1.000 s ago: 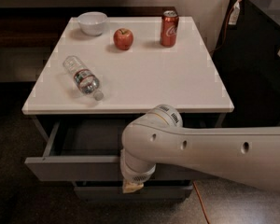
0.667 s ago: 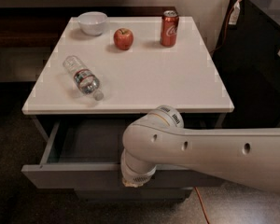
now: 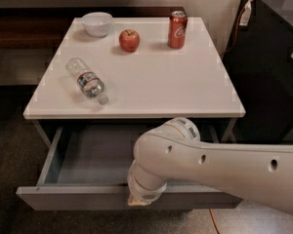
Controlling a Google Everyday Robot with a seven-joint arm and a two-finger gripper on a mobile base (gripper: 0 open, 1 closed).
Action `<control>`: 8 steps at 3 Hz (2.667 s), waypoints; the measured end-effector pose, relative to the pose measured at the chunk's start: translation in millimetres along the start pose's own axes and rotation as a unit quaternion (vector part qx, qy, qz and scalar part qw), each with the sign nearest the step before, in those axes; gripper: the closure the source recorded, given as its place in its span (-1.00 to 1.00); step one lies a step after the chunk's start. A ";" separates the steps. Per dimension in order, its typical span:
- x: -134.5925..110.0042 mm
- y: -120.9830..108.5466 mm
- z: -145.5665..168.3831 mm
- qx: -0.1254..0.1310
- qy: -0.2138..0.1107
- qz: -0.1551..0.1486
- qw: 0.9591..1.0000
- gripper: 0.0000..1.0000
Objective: Place water bottle into top drawer
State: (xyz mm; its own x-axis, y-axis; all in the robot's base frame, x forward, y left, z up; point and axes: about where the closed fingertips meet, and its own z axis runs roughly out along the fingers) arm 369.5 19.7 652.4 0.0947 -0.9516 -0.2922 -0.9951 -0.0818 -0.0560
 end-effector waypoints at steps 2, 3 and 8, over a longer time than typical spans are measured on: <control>-12.2 26.0 -3.5 -0.016 -0.020 -0.009 1.000 1.00; -15.9 33.5 -1.5 -0.024 -0.025 -0.013 0.999 1.00; -13.1 19.1 -45.7 -0.023 -0.099 0.010 0.995 -1.00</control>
Offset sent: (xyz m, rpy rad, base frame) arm -0.0379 0.0123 0.0045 0.0561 0.0502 0.0389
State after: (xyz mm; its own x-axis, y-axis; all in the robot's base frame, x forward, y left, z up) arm 347.9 17.1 698.8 0.0749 -0.8765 -0.4755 -0.9966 -0.0820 -0.0059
